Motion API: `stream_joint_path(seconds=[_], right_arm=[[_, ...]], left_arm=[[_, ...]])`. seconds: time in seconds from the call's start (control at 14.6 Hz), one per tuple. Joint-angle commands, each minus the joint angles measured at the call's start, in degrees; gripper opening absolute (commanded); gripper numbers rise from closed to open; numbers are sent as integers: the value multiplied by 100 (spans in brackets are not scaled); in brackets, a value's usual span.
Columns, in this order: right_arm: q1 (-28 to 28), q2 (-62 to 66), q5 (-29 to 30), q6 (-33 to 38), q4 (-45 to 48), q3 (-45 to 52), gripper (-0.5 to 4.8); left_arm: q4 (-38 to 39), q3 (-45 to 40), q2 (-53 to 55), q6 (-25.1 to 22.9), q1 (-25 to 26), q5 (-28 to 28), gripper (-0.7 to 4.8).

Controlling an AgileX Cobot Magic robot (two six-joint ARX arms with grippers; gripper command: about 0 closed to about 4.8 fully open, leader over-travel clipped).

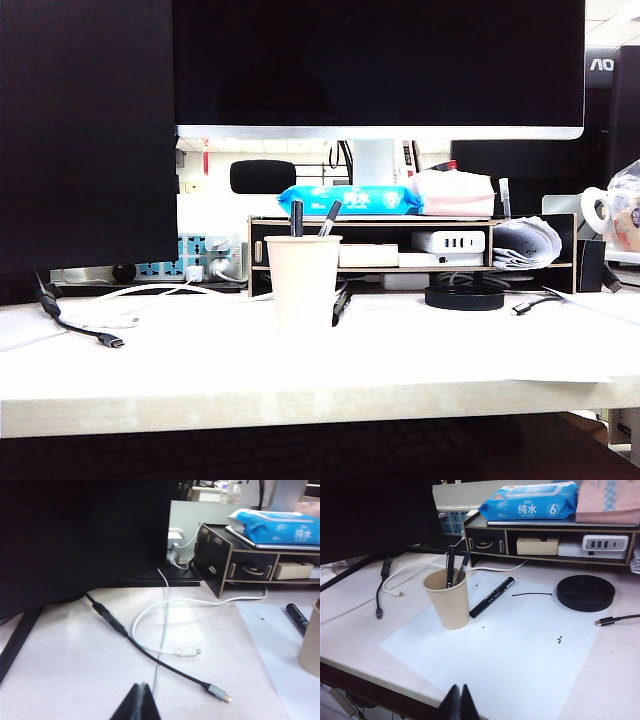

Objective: Pick up the marker from the paper cup and put it on the table.

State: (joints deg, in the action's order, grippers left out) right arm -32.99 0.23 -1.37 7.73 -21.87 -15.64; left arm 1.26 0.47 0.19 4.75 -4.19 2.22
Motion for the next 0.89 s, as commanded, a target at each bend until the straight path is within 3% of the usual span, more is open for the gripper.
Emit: stream_joint_path(seconds=[0.07,0.27,0.34,0.48,0.55,0.68,0.89], right_arm=[[-9,0,-2,17,74,-17,-7],[70,0,-2,-129,66,-17,-7],[348,0,24,-603,44,-9,-7],[1458,0,-415,-817,260,376,-7],[2411,-2,-273,-501,658,732,-7],[3316,-2,22,20,848,894,-7],[3569,-2,2,46,1364,1119,-7]], left_arm=[[-7,7,2,15,4,52,-5],[-7,7,2,15,2,52,-5],[-4,7,2,15,2,55,-5],[-9,7,2,15,7,57,-5],[-2,7,2,13,2,44,-5],[-7,7,0,15,9,55,-5],[-4,7,0,15,9,55,-5]])
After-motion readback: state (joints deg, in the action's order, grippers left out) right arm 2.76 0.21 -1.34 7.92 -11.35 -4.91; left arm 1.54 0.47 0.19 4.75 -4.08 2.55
